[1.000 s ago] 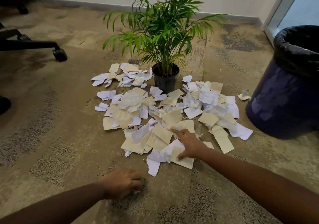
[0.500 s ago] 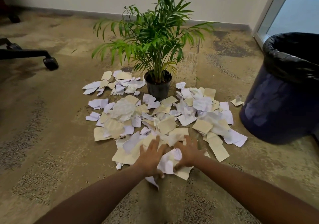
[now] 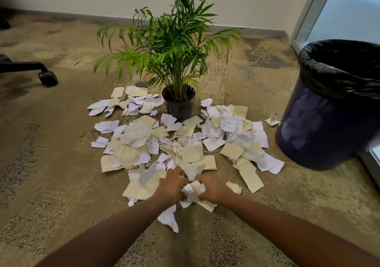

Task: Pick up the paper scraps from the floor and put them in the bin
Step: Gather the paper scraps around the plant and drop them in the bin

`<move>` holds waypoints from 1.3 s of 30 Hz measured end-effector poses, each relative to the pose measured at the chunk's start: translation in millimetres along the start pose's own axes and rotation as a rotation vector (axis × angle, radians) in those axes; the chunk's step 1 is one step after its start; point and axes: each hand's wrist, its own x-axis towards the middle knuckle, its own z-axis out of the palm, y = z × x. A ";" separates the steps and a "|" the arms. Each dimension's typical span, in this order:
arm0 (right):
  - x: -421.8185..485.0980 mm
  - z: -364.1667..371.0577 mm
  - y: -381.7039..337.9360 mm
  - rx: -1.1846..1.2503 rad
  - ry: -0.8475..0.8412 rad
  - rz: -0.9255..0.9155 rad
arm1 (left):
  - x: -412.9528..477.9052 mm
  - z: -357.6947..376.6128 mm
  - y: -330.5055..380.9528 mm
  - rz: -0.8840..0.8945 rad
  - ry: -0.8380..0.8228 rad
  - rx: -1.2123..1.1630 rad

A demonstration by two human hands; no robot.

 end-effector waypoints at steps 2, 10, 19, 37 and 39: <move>-2.8 -4.8 -2.0 0.052 0.029 -0.003 | 1.5 -5.3 0.2 0.000 0.037 -0.022; -20.8 -60.7 -9.6 0.096 0.278 -0.052 | 7.6 -62.3 21.3 -0.012 0.256 -0.097; -67.2 -168.0 1.3 0.108 0.479 -0.184 | -1.4 -168.9 88.1 0.154 0.439 -0.260; -164.6 -341.0 118.8 0.011 1.107 0.179 | 87.6 -257.9 332.0 0.444 0.559 -0.856; -162.5 -335.4 134.4 0.000 1.058 0.283 | 102.4 -245.7 342.1 0.447 0.459 -0.873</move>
